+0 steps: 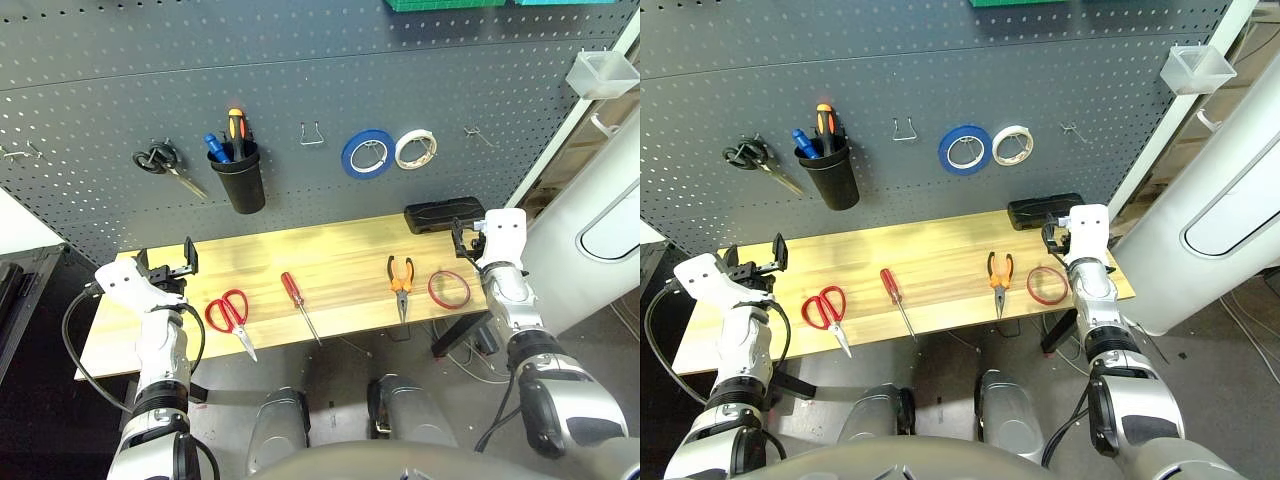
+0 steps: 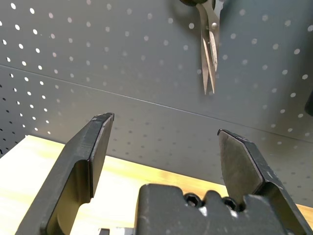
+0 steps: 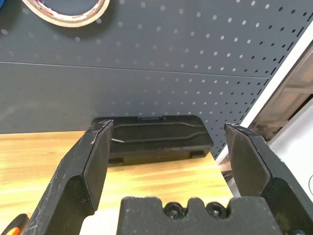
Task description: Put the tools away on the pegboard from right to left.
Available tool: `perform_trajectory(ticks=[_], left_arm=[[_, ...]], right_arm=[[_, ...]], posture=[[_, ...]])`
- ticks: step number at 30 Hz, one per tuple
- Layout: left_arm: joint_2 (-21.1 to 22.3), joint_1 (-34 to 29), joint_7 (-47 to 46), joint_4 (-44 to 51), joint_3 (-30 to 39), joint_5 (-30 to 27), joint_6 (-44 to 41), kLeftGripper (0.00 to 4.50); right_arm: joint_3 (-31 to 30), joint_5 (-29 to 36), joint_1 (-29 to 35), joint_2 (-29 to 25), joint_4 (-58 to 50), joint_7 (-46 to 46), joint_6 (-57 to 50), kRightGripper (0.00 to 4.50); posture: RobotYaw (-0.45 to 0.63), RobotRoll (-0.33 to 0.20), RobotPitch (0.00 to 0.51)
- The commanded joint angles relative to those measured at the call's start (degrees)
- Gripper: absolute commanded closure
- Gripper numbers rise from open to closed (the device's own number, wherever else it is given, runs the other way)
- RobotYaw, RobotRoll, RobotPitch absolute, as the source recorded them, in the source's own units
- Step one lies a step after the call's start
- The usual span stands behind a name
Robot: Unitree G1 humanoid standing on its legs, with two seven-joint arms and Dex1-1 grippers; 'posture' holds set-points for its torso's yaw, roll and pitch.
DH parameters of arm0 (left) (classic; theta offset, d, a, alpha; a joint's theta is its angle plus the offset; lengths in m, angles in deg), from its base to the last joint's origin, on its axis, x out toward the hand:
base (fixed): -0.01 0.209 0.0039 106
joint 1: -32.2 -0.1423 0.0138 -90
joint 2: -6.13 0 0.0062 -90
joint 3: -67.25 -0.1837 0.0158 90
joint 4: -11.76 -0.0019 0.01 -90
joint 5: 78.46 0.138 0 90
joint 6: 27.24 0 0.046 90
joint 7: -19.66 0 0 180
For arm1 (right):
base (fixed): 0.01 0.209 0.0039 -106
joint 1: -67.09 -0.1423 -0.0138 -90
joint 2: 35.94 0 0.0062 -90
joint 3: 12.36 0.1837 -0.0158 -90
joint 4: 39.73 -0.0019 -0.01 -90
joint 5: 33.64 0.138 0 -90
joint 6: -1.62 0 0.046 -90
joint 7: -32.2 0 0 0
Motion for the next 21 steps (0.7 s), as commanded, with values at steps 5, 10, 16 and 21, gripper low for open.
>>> perform_trajectory(ticks=[5,10,16,21], left_arm=[[0.16,-2.00,0.61,3.32,-0.34,0.05,-0.62,0.03],[2.31,-4.08,10.48,9.62,-2.69,-2.63,-4.51,0.03],[7.35,-9.19,24.66,21.29,-6.08,-7.34,-13.48,0.03],[12.81,-13.37,35.79,32.12,-9.75,-11.49,-23.72,0.03]], right_arm=[[-0.90,-0.51,-0.83,-0.13,-1.50,0.92,-2.30,0.00],[-3.03,-1.24,0.23,-1.06,-11.18,2.89,-14.20,0.00],[-5.23,1.55,4.04,-4.66,-29.83,12.16,-40.76,0.00],[-9.71,2.60,7.13,-9.84,-42.88,20.59,-61.77,0.00]], posture=[[-0.03,0.000,0.050],[-0.04,0.000,0.073],[-0.06,0.000,0.142],[-0.08,0.000,0.198]])
